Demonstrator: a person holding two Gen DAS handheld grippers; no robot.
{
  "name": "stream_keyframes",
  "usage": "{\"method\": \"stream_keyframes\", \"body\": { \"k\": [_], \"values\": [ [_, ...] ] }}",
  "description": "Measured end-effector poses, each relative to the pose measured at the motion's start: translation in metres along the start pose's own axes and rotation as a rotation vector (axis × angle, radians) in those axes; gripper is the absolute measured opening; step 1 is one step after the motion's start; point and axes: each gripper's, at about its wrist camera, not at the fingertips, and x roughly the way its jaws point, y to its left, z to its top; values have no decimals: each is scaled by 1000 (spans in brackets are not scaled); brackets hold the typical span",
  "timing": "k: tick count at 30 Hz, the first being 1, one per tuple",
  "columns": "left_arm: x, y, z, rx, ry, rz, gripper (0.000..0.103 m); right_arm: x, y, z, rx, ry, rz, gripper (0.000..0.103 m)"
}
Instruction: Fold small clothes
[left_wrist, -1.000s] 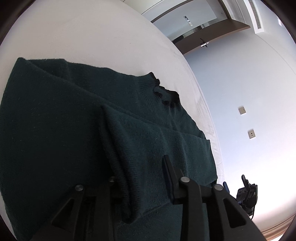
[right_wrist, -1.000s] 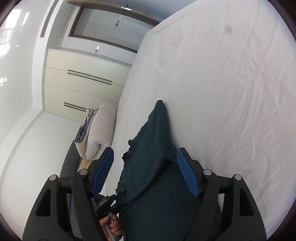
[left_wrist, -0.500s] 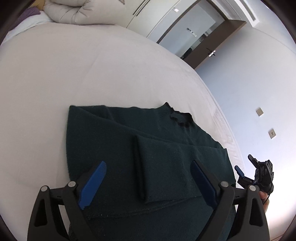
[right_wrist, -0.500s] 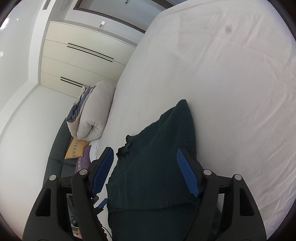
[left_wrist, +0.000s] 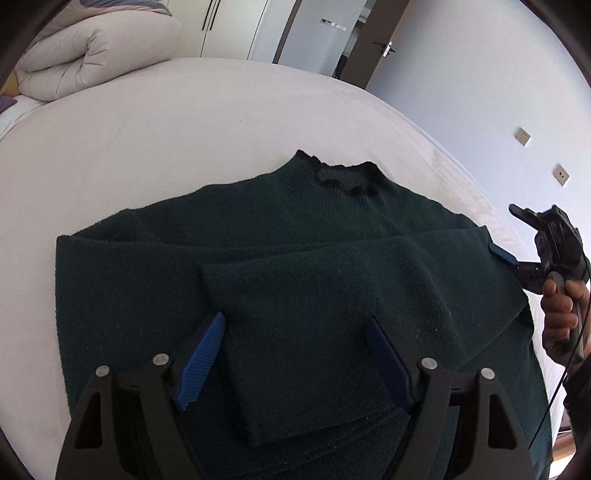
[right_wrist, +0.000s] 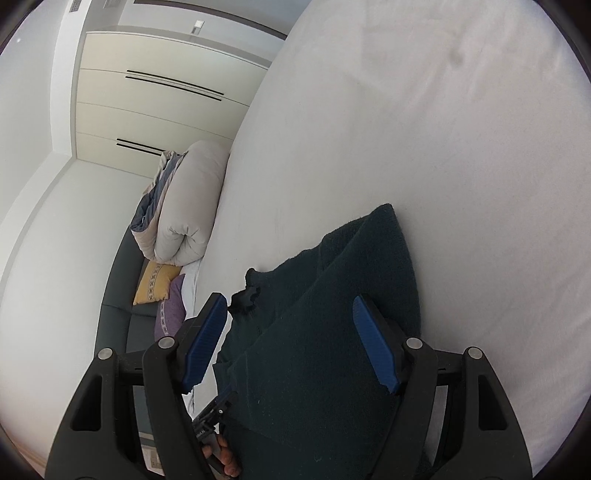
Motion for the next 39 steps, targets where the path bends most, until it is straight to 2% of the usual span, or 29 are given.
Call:
{"method": "stream_keyframes", "body": {
  "k": [2,5,10,14,18,27,30,32,34,35,37,39],
  "values": [
    [2,0,0,4,-3,2,84,11,-8,6,29,25,-9,69],
    [4,-2,-1,22,-11,9,86,13,-5,3,-26,75,-10,69],
    [3,0,-1,16,-19,2,86,-1,-1,-22,-71,182,28,69],
    [3,2,-1,12,-24,-5,86,-7,1,-46,-107,259,15,69],
    [2,3,-3,15,-35,-10,87,-8,-3,-46,-85,240,28,69],
    [-1,8,-6,2,-70,-64,92,15,-17,12,56,89,51,69],
    [-5,14,-7,-22,-94,-104,92,1,-20,16,101,26,40,70],
    [-14,19,-9,-60,-113,-129,93,-18,-10,1,59,28,14,74],
    [-32,25,-16,-140,-108,-143,93,-40,4,-29,-43,54,-8,74],
    [-45,25,-22,-173,-105,-168,93,-54,10,-50,-108,73,-46,74],
    [-77,22,-40,-184,-108,-202,93,-83,21,-91,-219,89,-98,74],
    [-114,16,-63,-159,-117,-184,93,-110,20,-129,-268,109,-152,74]
  ]
}}
